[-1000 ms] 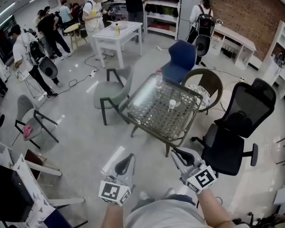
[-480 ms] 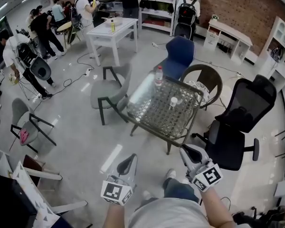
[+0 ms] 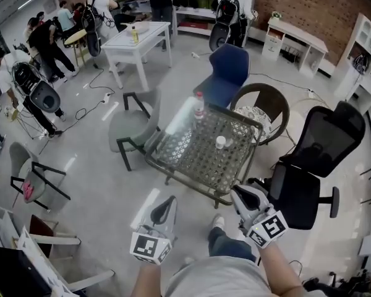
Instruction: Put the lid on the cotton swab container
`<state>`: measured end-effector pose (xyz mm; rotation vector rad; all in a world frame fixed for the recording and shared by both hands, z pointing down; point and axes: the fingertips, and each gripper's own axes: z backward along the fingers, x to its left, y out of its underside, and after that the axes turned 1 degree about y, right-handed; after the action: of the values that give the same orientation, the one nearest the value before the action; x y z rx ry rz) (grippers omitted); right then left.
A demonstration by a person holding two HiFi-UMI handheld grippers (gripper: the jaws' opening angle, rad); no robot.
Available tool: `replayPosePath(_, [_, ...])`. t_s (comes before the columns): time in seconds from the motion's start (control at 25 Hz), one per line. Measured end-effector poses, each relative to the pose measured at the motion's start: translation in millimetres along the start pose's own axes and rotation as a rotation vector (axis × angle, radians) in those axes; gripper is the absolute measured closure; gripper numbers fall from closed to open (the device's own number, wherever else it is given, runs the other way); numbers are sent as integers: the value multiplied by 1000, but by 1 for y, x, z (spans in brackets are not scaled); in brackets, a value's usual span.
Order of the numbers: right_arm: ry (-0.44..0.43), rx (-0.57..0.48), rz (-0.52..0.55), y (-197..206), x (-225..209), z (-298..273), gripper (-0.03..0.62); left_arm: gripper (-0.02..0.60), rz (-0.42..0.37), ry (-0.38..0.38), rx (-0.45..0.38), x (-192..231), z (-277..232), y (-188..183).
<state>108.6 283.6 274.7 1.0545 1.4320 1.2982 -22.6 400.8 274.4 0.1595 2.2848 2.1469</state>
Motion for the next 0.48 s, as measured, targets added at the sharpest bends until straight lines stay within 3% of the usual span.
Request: replayPosePath(0.48, [-4, 14, -60, 4, -149, -40, 559, 574, -44, 8, 81, -2, -167, -2])
